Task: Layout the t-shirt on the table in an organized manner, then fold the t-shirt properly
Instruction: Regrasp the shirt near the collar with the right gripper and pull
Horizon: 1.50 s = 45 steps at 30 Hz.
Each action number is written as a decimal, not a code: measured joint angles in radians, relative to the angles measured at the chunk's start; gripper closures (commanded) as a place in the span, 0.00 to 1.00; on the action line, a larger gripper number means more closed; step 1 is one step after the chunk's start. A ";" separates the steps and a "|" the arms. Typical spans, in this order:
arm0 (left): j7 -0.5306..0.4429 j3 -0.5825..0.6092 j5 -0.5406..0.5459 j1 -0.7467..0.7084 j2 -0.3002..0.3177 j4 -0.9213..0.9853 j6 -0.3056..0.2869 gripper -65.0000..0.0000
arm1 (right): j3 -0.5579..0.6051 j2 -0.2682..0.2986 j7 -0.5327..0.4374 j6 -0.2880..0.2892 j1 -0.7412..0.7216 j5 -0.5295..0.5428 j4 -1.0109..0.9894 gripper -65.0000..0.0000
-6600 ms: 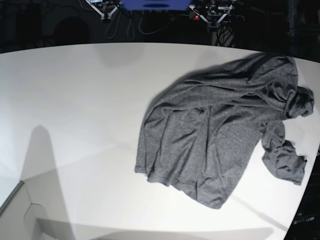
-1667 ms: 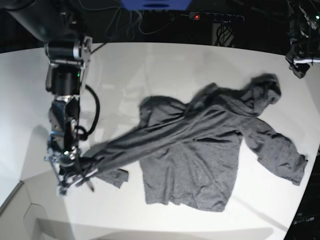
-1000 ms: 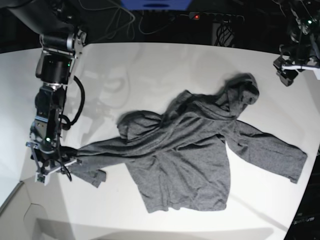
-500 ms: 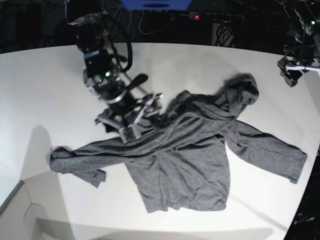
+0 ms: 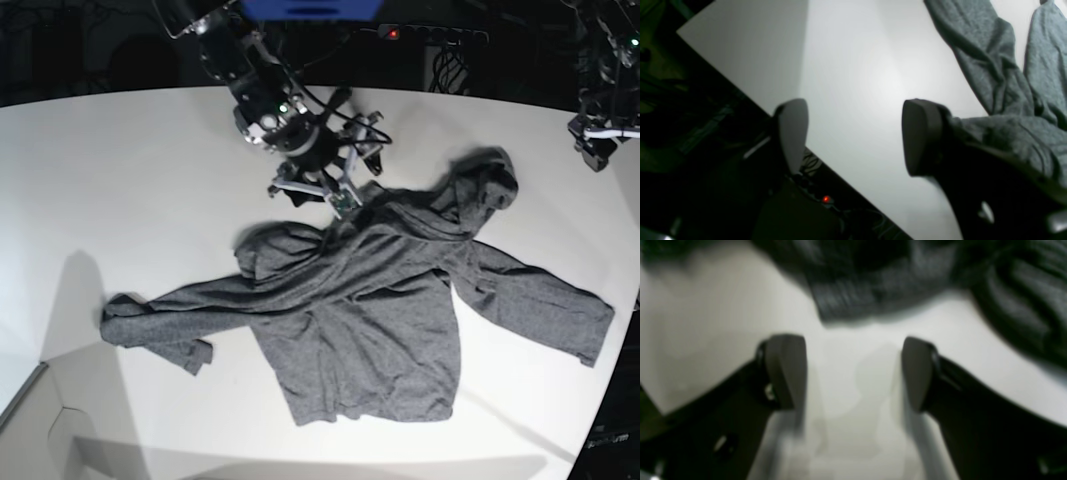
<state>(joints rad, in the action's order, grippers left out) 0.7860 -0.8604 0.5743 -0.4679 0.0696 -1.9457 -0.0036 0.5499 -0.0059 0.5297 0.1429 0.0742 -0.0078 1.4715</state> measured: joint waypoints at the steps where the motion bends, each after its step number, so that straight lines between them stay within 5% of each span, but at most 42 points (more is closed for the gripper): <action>1: 0.000 0.000 -0.007 -0.003 -0.001 0.000 0.000 0.34 | 0.001 -0.001 -0.012 0.000 -0.007 -0.001 -0.010 0.29; 14: 0.000 0.005 -0.007 0.000 -0.003 0.000 0.000 0.34 | -0.003 -0.072 -0.072 0.000 -0.080 -0.004 -0.143 0.33; 17: 0.000 0.005 -0.007 0.003 -0.003 0.000 0.000 0.34 | -0.004 -0.072 -0.076 -0.001 -0.080 -0.004 -0.143 0.50; 21: 0.000 0.005 -0.007 0.003 -0.003 0.000 0.000 0.34 | -0.004 -0.069 -0.065 -0.001 -0.079 -0.002 -0.143 0.96; 22: 0.000 0.005 -0.005 0.003 -0.003 0.000 0.000 0.34 | -0.004 -0.066 -0.065 -0.001 -0.078 -0.001 -0.141 1.00; 28: 0.000 0.009 -0.003 0.046 -0.002 0.000 -0.001 0.34 | -0.155 -0.031 0.023 0.000 0.046 -0.006 0.067 1.00; 35: 0.000 0.045 -0.006 0.082 -0.003 0.000 0.000 0.34 | -0.309 0.034 0.007 -0.001 0.175 -0.001 0.394 1.00; 45: -0.003 0.157 -0.012 0.103 -0.003 0.001 0.000 0.34 | -0.632 0.061 0.011 0.010 0.198 0.005 0.448 1.00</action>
<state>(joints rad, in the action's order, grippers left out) 0.7830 -0.7036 0.5625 -0.3645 0.0666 -1.9450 -0.0036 -0.0826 0.0547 0.5404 0.1528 0.2718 -0.0032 1.9194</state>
